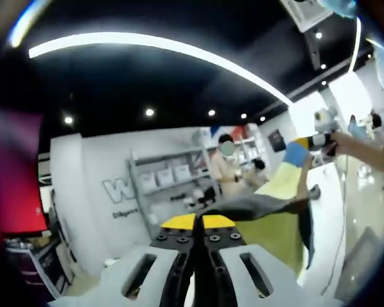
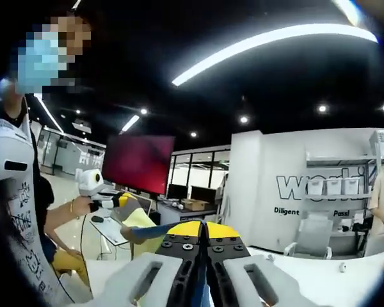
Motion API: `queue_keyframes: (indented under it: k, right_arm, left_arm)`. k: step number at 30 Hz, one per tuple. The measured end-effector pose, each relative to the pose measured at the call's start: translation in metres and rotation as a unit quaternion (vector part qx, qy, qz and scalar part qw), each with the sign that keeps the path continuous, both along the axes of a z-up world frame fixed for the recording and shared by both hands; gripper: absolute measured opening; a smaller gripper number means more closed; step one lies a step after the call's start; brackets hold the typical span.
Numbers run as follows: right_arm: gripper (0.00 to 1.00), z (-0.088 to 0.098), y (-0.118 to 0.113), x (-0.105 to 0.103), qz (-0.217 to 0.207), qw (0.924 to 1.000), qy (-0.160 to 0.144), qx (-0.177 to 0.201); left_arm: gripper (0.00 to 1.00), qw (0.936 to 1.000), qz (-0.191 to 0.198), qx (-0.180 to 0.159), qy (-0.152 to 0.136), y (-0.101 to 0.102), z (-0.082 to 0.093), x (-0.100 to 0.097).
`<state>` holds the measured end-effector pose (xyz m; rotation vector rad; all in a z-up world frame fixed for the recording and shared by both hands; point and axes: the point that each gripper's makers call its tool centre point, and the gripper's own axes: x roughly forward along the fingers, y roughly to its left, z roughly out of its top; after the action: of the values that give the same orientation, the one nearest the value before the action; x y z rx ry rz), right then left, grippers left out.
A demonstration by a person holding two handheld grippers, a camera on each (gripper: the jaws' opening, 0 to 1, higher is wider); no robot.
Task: Fold the garment on the visible template until the final outline fits inside the template.
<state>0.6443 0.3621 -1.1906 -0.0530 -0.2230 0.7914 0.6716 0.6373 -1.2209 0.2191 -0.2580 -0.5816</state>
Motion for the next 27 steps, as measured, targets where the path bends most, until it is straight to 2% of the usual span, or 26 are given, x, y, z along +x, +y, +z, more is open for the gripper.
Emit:
queue_keyframes:
  k: [5,6,7,9,10,13,15,19,21,22,24,26,27]
  right_arm:
    - [0.00,-0.011,-0.001,-0.026,0.005,0.9999,0.008,-0.005]
    - [0.00,-0.017,-0.002,-0.035,0.007,0.9998,0.016,-0.006]
    - [0.00,-0.021,-0.002,-0.039,0.009,0.9997,0.021,-0.006]
    - [0.00,-0.027,-0.002,-0.050,0.014,0.9993,0.035,-0.003]
    - [0.00,-0.031,-0.001,-0.057,0.023,0.9988,0.043,0.001]
    - [0.00,-0.041,-0.001,-0.070,0.029,0.9978,0.059,0.008]
    - [0.00,-0.046,-0.001,-0.074,0.030,0.9974,0.065,0.010]
    - [0.00,-0.066,-0.008,-0.080,0.017,0.9957,0.090,0.016]
    - [0.00,-0.076,-0.009,-0.082,0.021,0.9942,0.103,0.024]
    - [0.00,-0.080,-0.009,-0.082,0.021,0.9935,0.108,0.026]
    - [0.00,-0.090,-0.007,-0.080,0.020,0.9921,0.122,0.025]
    - [0.00,-0.099,-0.003,-0.075,0.016,0.9884,0.145,0.040]
    - [0.00,-0.102,0.001,-0.074,0.022,0.9885,0.144,0.039]
  left_arm:
    - [0.00,0.9996,0.006,-0.025,-0.011,0.002,0.004,-0.018]
    - [0.00,0.9995,0.006,-0.030,-0.010,-0.002,0.005,-0.043]
    - [0.00,0.9994,0.005,-0.032,-0.010,-0.002,0.005,-0.045]
    - [0.00,0.9988,-0.005,-0.045,-0.020,-0.007,0.004,-0.067]
    - [0.00,0.9984,-0.003,-0.054,-0.017,-0.009,0.002,-0.075]
    - [0.00,0.9986,0.008,-0.052,-0.010,-0.012,-0.009,-0.090]
    - [0.00,0.9984,0.011,-0.056,0.001,-0.011,-0.015,-0.095]
    - [0.00,0.9976,0.015,-0.064,0.024,-0.007,-0.030,-0.110]
    - [0.00,0.9974,0.015,-0.064,0.031,-0.006,-0.038,-0.112]
    - [0.00,0.9971,0.017,-0.062,0.043,-0.006,-0.045,-0.111]
    - [0.00,0.9982,0.015,-0.042,0.041,-0.011,-0.053,-0.112]
    - [0.00,0.9980,0.010,-0.034,0.053,-0.017,-0.061,-0.110]
    - [0.00,0.9980,0.011,-0.029,0.055,-0.018,-0.064,-0.108]
